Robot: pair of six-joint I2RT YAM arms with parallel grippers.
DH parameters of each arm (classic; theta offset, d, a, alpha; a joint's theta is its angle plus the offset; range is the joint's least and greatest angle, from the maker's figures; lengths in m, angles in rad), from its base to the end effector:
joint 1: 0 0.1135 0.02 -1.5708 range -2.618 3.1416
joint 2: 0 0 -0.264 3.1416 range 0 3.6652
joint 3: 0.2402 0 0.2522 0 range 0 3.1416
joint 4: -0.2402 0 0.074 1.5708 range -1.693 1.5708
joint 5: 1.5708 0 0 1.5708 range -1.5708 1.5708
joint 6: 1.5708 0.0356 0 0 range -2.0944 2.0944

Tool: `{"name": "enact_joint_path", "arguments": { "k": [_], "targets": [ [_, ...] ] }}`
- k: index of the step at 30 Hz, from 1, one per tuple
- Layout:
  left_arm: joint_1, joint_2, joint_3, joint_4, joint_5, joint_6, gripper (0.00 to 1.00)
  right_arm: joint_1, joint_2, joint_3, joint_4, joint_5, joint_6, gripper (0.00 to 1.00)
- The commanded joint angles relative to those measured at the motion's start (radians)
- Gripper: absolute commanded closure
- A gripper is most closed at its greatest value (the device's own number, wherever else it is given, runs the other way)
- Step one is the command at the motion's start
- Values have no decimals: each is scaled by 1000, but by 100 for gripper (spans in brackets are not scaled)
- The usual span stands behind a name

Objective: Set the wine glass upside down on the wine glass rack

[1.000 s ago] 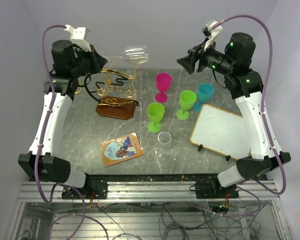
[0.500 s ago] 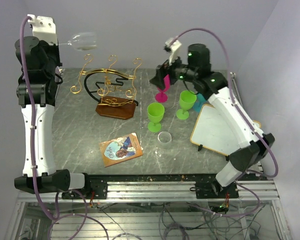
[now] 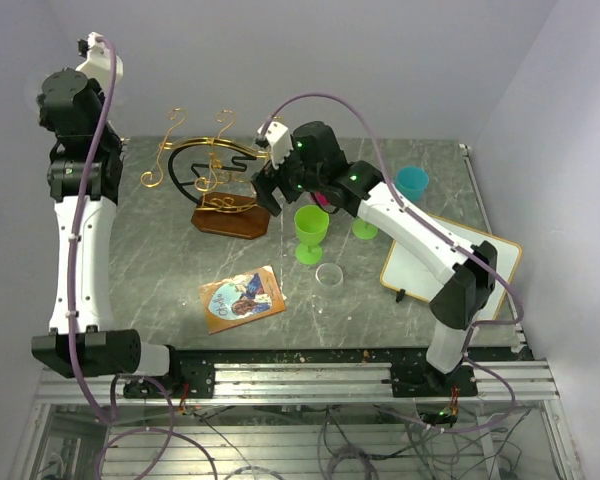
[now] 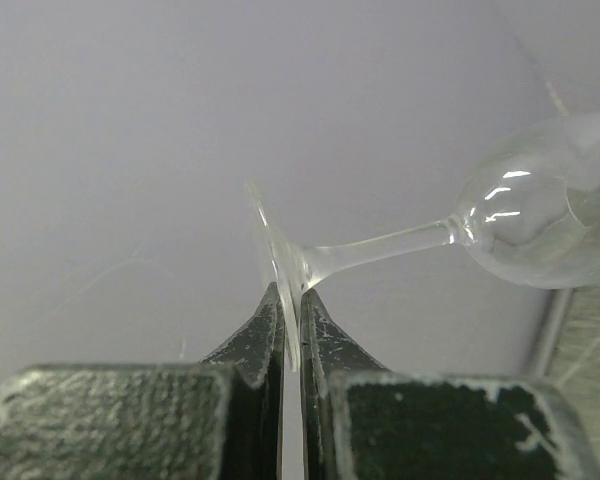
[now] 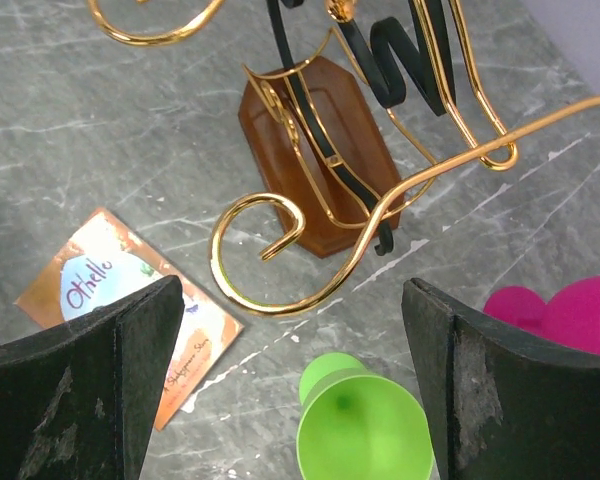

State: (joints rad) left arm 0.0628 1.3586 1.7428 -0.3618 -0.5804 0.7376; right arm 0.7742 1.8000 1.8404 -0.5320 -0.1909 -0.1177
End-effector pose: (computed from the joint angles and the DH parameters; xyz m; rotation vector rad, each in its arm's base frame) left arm 0.2710 0.0366 0.5213 0.0679 1.6545 1.0665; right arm 0.2944 0.2973 0.3890 -1.0164 1.8464 0.5970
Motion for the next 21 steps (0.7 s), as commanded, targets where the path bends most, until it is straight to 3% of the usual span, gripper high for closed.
{"name": "enact_joint_path", "arguments": {
  "k": [1,10,21],
  "targets": [
    [7,59,-36,188,-78,188,93,5,47,43,9,72,5,10],
    [10,225,-27,231,-7,316,93,5,105,111,-10,113,15,15],
    [10,278,-81,201,246,432,93,1,85,102,-7,204,-6,30]
  ]
}}
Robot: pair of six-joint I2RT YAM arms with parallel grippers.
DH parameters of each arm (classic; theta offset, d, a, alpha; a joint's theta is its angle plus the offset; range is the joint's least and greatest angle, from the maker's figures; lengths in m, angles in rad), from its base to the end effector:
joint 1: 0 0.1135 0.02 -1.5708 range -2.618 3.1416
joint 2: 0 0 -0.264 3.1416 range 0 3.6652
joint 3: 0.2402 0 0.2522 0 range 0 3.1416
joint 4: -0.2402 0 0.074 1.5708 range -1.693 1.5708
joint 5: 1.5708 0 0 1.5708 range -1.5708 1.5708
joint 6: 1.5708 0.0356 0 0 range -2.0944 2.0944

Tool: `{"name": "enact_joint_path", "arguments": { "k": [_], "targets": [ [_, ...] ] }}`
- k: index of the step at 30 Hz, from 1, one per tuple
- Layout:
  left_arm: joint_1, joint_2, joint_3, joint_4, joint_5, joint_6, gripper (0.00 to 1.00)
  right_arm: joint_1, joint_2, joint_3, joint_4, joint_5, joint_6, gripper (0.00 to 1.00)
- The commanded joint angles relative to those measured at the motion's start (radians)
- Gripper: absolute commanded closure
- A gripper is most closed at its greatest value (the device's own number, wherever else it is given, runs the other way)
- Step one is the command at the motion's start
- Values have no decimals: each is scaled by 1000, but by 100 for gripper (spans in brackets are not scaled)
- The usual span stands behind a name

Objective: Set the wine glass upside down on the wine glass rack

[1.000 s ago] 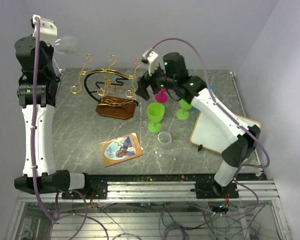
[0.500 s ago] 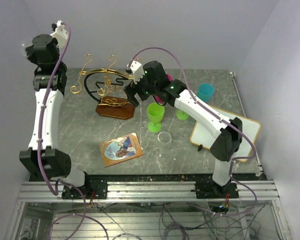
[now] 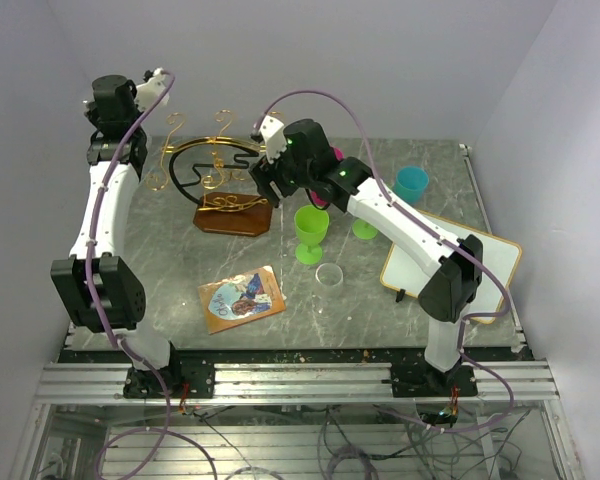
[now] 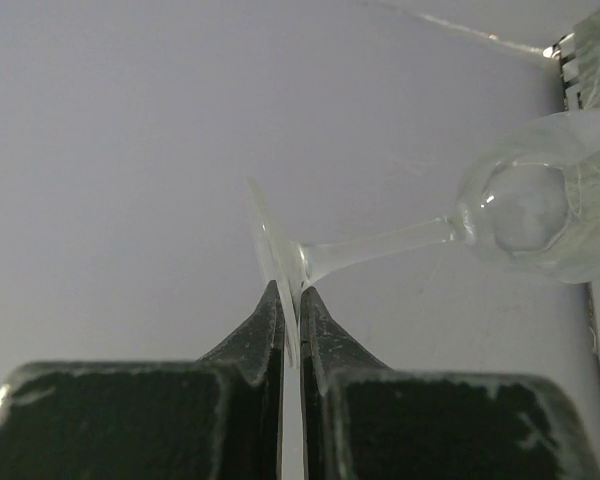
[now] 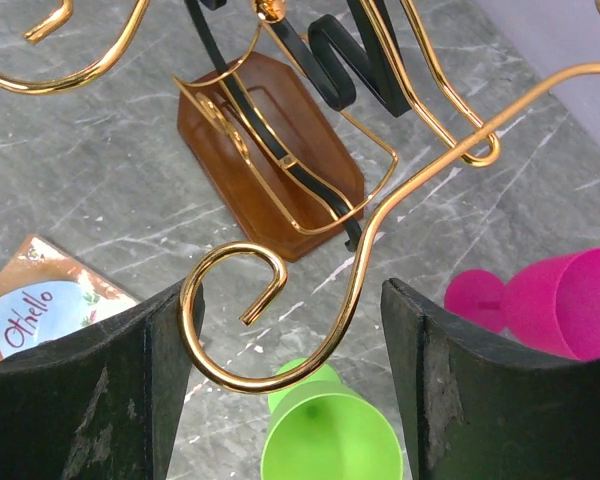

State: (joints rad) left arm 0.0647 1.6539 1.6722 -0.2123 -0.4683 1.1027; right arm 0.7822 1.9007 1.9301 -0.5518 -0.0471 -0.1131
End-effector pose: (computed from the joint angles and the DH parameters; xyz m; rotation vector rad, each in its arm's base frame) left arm 0.3877 0.0412 0.4207 0.6140 1.8207 1.2301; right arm 0.3135 0.3138 0.3758 -0.9458 1.9029 0.4506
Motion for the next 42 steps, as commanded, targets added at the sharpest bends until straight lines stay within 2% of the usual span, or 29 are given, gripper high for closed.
{"name": "enact_joint_path", "arguments": {
  "k": [1,4,8,12,20,29,42],
  "targets": [
    [8,-21,-22,47,168,79,93,-7,-22,5,14,57,-14,30],
    [8,-41,-53,23,276,119,93,-9,-46,-37,24,56,-30,31],
    [7,-50,-52,-34,344,170,93,-13,-83,-68,29,34,-52,30],
    [7,-56,-54,-70,410,215,93,-14,-116,-82,10,-79,-79,24],
    [7,-32,-68,-42,465,305,93,-14,-158,-121,-5,-118,-121,14],
    [5,2,-68,7,567,393,93,-13,-184,-120,-28,-138,-149,12],
    [-6,79,18,-64,674,467,93,-13,-229,-149,-43,-154,-202,12]
  ]
}}
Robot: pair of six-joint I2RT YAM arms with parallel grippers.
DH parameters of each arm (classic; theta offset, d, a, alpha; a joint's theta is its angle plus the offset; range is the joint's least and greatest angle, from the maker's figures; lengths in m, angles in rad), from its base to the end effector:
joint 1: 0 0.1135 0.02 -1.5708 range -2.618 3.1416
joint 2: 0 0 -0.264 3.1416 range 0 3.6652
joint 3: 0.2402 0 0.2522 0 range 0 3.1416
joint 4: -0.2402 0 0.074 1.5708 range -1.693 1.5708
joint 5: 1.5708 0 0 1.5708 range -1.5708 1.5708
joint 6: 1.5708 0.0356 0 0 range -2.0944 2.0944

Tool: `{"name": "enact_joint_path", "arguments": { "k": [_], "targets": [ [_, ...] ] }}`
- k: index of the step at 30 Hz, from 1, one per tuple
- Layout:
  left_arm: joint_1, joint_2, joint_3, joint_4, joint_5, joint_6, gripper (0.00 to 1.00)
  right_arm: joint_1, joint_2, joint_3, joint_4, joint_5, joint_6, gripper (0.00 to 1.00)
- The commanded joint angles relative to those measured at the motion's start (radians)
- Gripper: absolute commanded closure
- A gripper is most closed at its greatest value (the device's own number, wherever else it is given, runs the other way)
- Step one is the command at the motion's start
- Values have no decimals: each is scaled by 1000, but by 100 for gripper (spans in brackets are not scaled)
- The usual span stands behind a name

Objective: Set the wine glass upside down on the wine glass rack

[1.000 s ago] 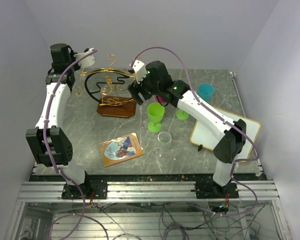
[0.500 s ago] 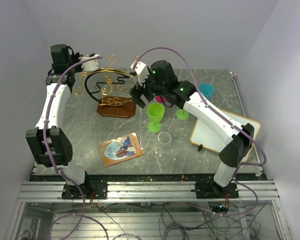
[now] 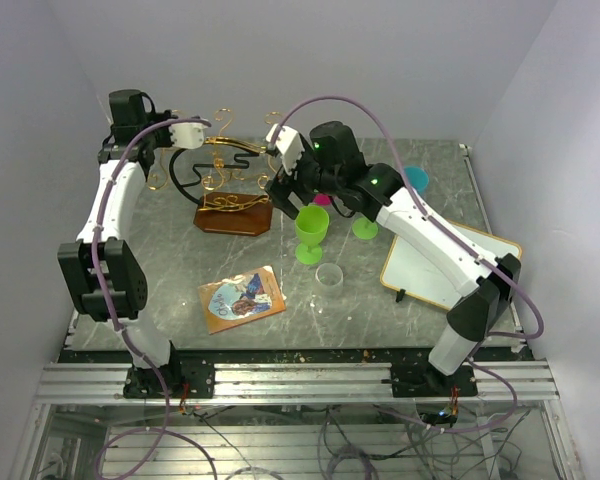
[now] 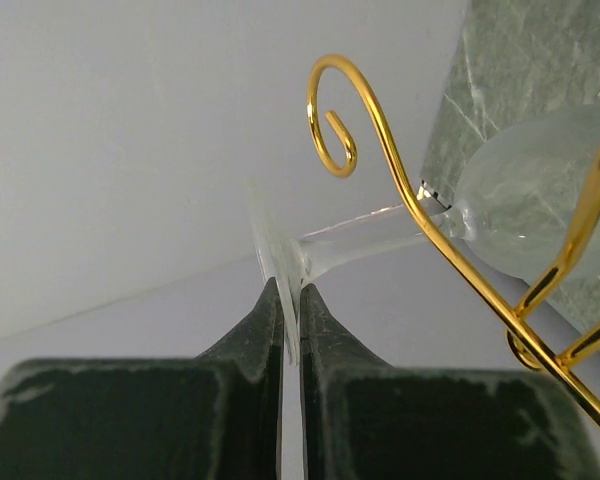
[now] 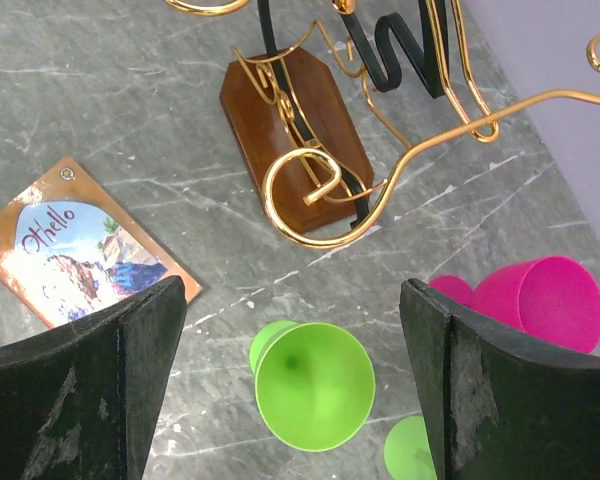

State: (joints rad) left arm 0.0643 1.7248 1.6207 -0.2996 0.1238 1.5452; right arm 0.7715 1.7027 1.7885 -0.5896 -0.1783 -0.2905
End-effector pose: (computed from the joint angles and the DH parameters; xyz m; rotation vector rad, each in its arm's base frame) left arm 0.4103 0.0220 0.3656 1.4725 1.4845 0.9043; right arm 0.2746 0.2758 0.4033 -1.1580 1.7532 0.4773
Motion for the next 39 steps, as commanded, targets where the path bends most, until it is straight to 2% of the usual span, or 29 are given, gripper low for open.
{"name": "enact_joint_path", "arguments": {
  "k": [1,22,39],
  "targets": [
    [-7,16,78,17,84,19,93,-2,-29,-4,-10,-24,-27,12],
    [-62,89,132,29,67,-63,93,-3,-29,-39,-17,-10,-56,12],
    [-69,188,250,39,27,-210,93,-3,-13,-24,-29,-6,-68,12]
  ]
}}
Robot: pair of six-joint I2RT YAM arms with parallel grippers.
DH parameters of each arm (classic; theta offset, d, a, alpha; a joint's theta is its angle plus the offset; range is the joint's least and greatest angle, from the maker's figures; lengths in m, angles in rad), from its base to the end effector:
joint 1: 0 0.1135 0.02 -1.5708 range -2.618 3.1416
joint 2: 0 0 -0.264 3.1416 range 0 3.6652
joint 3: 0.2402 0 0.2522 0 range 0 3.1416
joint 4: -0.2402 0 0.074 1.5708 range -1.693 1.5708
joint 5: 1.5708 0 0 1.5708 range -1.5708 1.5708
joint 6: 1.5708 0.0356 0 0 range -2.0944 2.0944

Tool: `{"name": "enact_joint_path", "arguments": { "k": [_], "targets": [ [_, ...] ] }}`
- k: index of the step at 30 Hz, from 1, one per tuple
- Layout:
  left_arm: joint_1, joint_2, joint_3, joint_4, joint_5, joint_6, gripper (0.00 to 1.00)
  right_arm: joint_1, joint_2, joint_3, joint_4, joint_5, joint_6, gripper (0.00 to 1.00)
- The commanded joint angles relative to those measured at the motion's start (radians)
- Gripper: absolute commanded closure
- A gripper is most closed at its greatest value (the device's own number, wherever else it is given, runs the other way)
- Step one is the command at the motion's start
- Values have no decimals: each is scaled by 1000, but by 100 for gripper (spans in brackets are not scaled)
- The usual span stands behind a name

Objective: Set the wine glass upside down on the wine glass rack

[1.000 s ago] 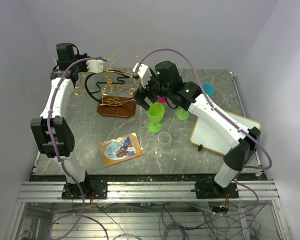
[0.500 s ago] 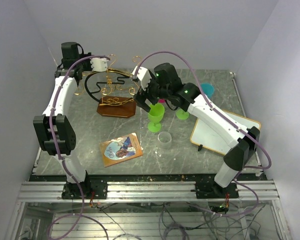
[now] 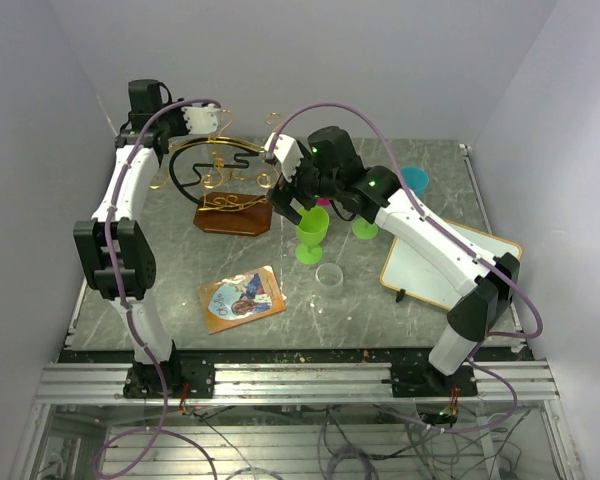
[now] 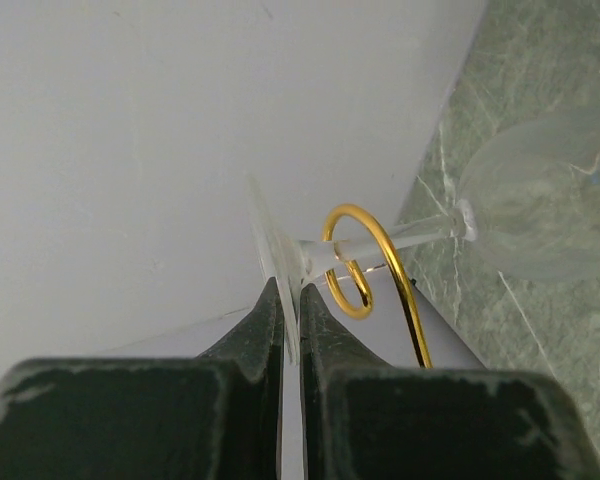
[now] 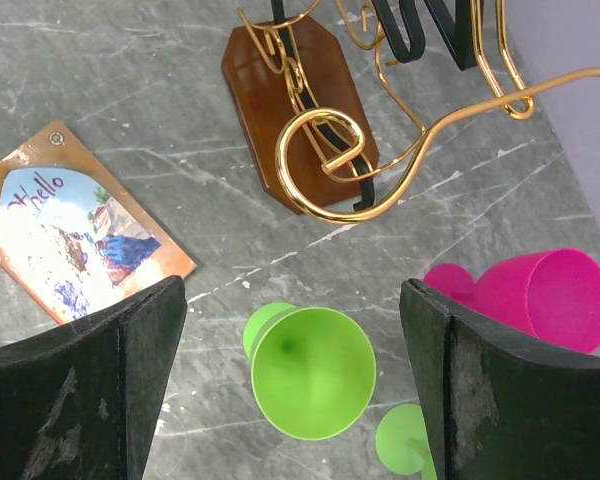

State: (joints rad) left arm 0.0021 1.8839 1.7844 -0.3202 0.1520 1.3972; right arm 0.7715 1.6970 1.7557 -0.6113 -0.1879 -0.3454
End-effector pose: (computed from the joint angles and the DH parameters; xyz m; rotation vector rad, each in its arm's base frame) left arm 0.4507 -0.0044 0.3555 1.4029 1.5152 0.7415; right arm 0.2728 0.2746 0.3925 -1.2310 1.7575 0.4502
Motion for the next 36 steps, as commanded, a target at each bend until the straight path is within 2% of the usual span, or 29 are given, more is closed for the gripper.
{"name": "enact_joint_path", "arguments": {
  "k": [1,9,21,36],
  "targets": [
    [-7,35,98,52,-7,-70,93,-2,-8,8,-8,3,-13,12],
    [-7,62,126,38,-42,-86,93,-4,-13,-5,-5,7,-19,12],
    [5,87,185,-71,-82,-112,93,-4,-29,-26,3,9,-24,12],
    [7,51,117,-69,-71,-98,93,-6,-37,-35,5,13,-26,12]
  ]
}}
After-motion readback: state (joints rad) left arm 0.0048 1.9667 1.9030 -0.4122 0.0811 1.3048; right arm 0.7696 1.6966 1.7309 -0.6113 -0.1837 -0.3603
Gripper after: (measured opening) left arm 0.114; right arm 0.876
